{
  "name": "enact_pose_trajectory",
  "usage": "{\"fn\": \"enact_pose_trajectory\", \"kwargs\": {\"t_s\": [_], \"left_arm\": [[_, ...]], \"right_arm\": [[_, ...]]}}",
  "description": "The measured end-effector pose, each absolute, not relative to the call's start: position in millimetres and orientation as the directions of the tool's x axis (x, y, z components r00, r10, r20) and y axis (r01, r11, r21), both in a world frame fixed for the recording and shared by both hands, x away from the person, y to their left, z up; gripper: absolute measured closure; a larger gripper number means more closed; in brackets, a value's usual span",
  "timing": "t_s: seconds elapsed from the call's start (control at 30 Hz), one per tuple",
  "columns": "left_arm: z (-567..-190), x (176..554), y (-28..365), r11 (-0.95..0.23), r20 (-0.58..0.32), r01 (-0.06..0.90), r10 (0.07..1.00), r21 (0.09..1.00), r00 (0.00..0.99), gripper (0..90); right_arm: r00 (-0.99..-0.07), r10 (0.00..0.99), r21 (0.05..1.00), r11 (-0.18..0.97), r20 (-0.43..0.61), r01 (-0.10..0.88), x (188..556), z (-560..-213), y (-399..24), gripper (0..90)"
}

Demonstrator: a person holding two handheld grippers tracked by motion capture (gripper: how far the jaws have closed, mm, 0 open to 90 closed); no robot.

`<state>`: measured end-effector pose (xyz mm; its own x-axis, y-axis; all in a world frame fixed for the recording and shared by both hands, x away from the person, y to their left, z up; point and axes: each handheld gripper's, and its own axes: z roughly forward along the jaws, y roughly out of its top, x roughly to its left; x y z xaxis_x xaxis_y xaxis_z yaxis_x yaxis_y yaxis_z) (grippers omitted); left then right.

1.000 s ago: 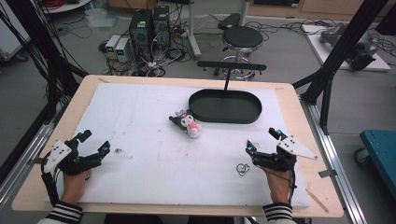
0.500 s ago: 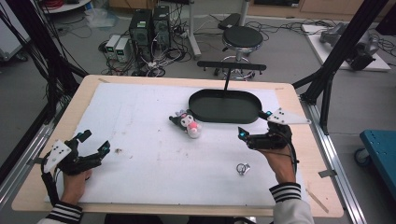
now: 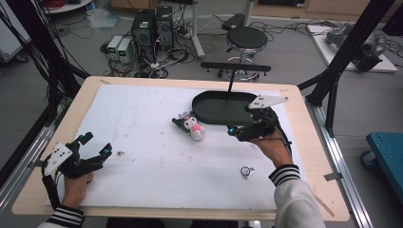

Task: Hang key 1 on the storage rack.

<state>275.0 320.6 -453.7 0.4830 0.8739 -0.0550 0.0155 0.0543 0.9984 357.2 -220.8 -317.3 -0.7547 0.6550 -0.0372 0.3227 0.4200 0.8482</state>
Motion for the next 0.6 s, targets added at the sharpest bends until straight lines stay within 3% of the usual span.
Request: {"fn": "enact_pose_trajectory", "kwargs": {"t_s": [0.6], "left_arm": [[-454,276,321,0.063,-0.065,0.021,0.874,0.998,0.481,12.5]], "right_arm": [[-0.815,0.578,0.755,0.553,-0.042,0.353,394,-319,-171,3.3]]}}
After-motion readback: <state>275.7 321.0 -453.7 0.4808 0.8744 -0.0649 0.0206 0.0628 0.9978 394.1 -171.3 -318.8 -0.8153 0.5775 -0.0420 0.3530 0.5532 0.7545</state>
